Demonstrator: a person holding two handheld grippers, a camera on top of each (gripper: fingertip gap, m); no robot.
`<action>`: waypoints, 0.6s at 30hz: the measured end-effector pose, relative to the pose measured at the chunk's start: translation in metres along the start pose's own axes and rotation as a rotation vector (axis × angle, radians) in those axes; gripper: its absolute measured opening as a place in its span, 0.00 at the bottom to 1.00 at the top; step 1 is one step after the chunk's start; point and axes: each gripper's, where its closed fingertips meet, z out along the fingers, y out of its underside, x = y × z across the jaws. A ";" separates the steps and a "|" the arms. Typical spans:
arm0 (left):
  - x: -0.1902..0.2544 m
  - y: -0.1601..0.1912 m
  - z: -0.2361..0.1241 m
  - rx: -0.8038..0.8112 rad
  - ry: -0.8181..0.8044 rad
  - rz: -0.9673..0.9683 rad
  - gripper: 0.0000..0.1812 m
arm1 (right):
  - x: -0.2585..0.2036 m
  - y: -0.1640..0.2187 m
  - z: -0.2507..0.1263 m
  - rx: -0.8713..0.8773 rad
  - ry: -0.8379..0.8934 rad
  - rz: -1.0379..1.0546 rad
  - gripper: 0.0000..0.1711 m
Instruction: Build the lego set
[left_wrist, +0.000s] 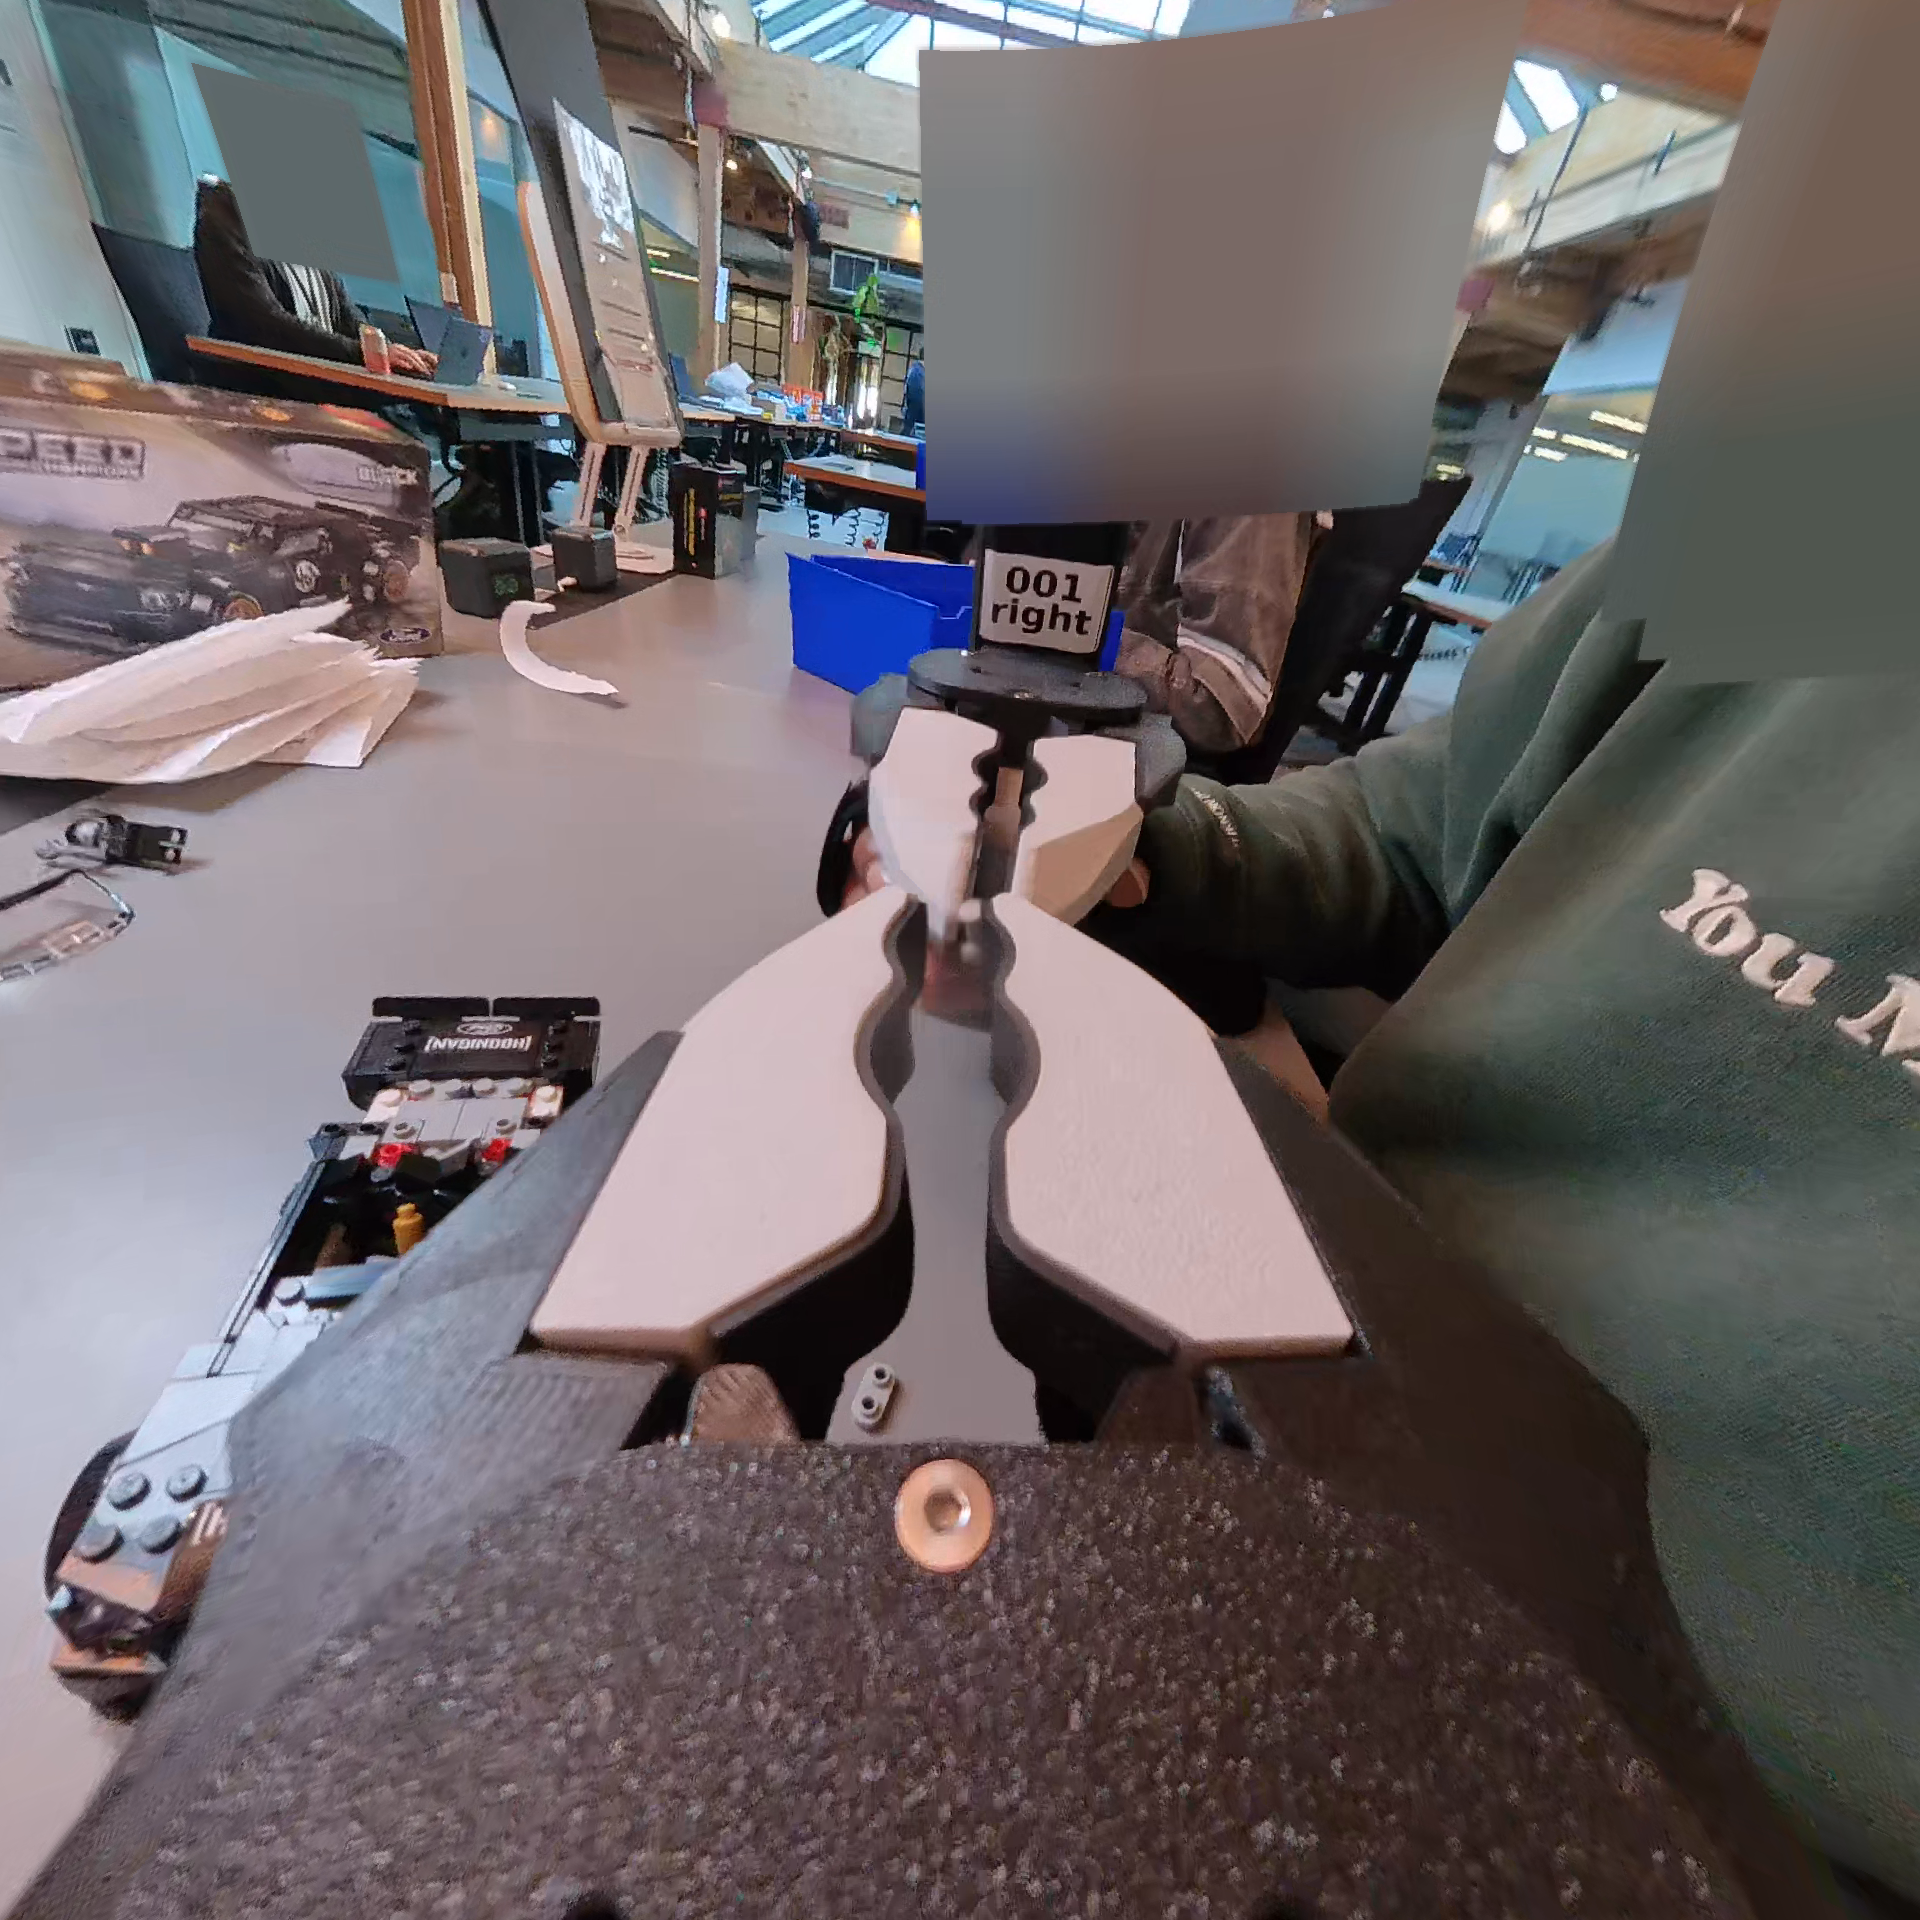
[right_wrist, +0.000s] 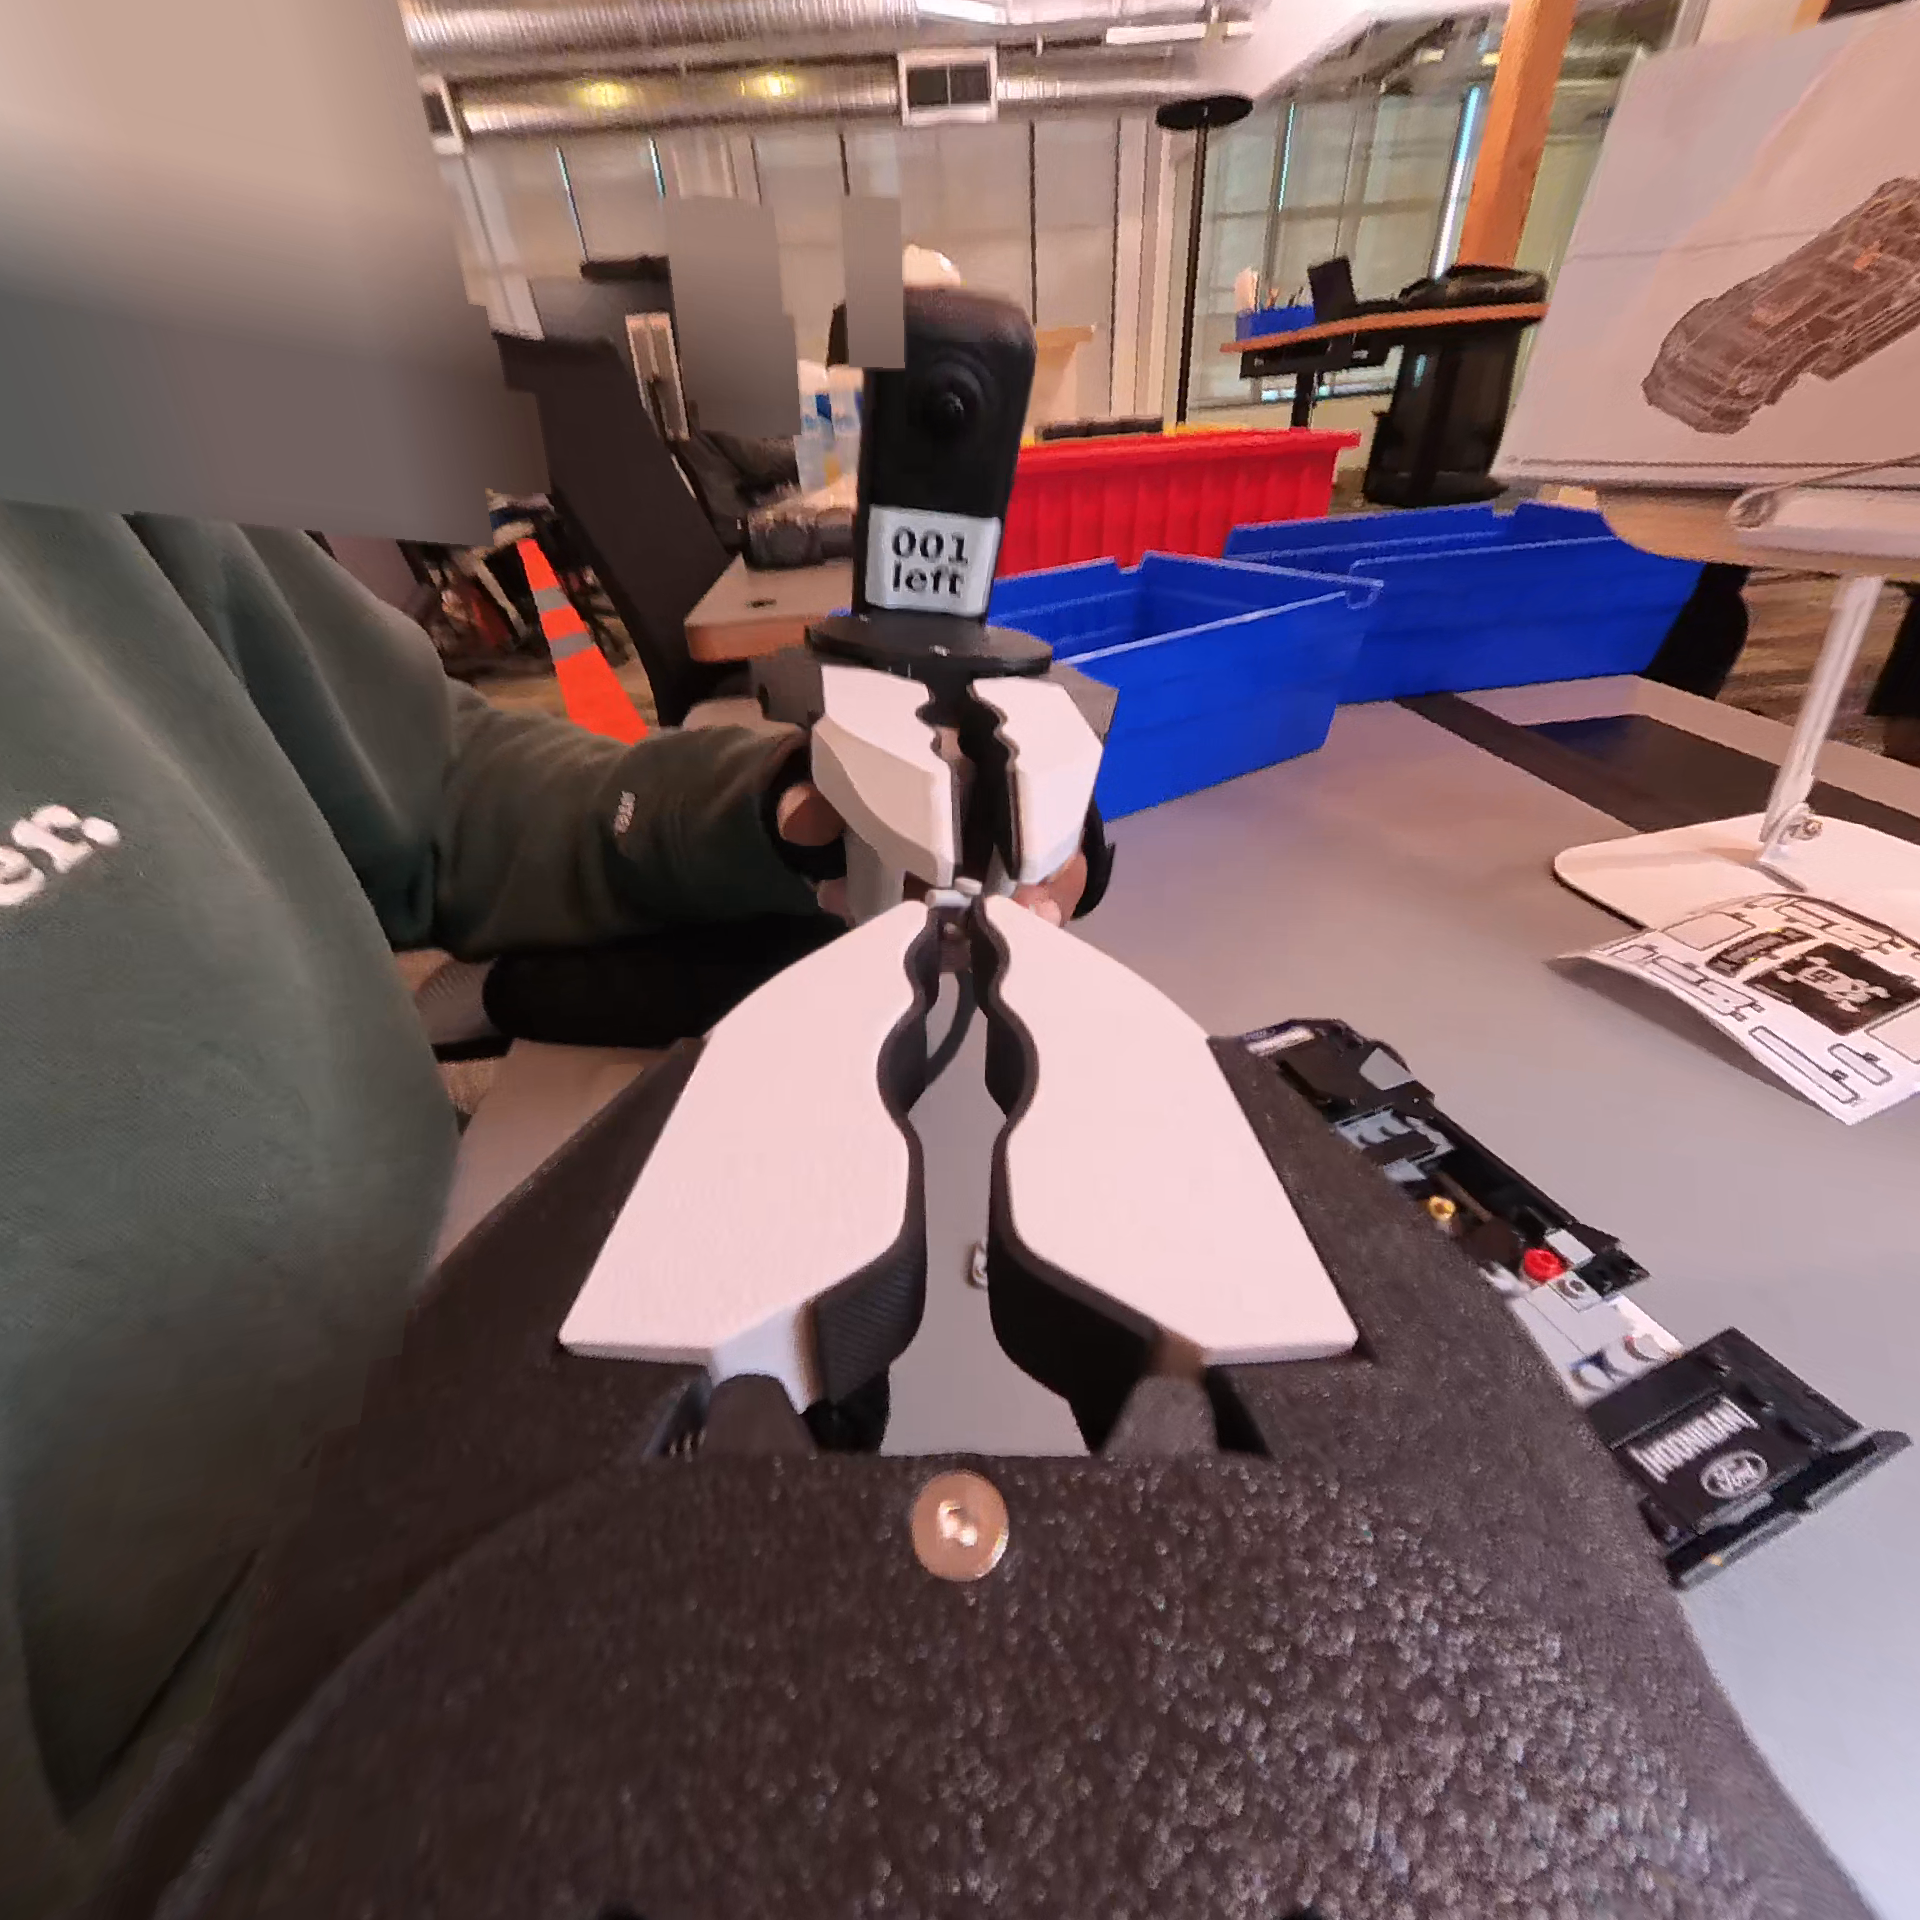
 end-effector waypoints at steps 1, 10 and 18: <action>-0.001 -0.001 -0.001 0.005 0.005 -0.027 0.05 | 0.000 -0.004 -0.002 0.028 -0.006 0.018 0.03; 0.011 -0.007 0.008 0.088 0.141 -0.258 0.06 | -0.005 -0.019 -0.007 0.134 -0.064 0.067 0.03; 0.015 -0.012 0.008 0.128 0.179 -0.313 0.04 | -0.009 -0.021 -0.006 0.152 -0.079 0.065 0.03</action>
